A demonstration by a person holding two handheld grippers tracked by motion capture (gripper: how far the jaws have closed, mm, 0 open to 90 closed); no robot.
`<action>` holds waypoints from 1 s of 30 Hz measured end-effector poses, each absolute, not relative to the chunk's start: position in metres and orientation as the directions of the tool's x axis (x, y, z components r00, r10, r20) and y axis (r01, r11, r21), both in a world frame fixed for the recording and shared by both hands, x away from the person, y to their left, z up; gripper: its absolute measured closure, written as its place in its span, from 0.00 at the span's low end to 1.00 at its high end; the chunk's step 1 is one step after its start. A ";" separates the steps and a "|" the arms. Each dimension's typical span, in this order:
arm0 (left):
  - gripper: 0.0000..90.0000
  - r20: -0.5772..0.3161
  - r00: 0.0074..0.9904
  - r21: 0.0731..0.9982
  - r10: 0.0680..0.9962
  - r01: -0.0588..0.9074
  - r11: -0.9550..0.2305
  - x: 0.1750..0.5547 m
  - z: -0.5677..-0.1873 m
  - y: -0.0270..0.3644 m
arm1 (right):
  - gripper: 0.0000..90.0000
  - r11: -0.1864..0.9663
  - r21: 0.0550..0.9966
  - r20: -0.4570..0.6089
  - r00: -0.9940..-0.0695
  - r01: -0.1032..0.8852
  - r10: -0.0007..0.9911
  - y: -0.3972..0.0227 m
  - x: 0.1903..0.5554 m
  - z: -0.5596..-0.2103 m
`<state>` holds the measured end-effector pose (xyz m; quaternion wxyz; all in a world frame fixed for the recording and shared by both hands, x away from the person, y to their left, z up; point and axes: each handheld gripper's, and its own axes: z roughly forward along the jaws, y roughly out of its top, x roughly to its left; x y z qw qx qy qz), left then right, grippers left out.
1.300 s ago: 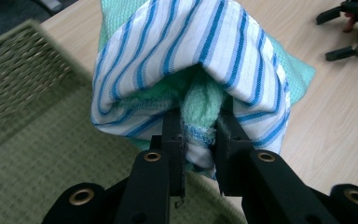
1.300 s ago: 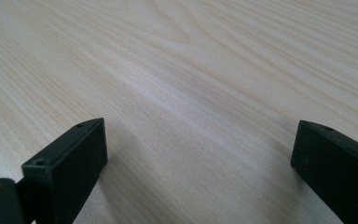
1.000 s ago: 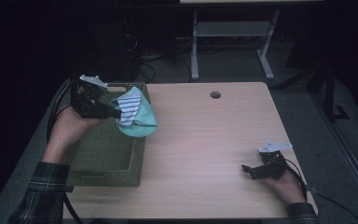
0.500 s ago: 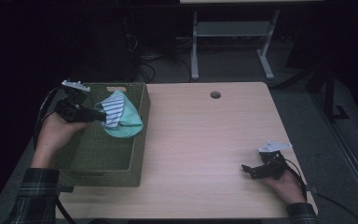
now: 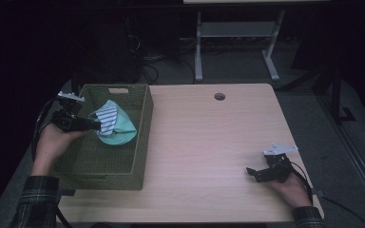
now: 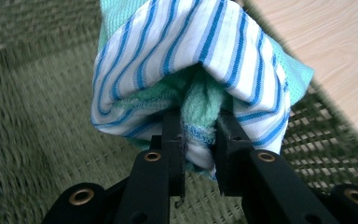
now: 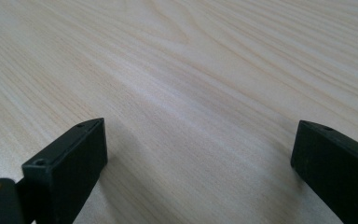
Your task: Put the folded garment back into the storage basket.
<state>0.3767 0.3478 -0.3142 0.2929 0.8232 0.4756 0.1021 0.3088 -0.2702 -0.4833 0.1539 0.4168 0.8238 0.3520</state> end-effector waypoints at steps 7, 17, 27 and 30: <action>0.84 -0.129 0.520 0.567 0.845 0.737 -0.367 0.379 -0.336 0.351 | 0.04 0.405 0.709 0.039 -0.605 0.578 0.795 -0.270 0.309 -0.483; 0.84 -0.115 0.522 0.554 0.845 0.740 -0.382 0.384 -0.362 0.345 | 0.04 0.406 0.709 0.038 -0.607 0.577 0.794 -0.270 0.309 -0.483; 0.84 -0.119 0.520 0.526 0.846 0.756 -0.391 0.387 -0.385 0.345 | 0.04 0.406 0.709 0.038 -0.606 0.577 0.795 -0.270 0.309 -0.483; 0.84 -0.120 0.515 0.515 0.849 0.763 -0.390 0.388 -0.391 0.345 | 0.04 0.406 0.709 0.038 -0.606 0.577 0.795 -0.270 0.309 -0.483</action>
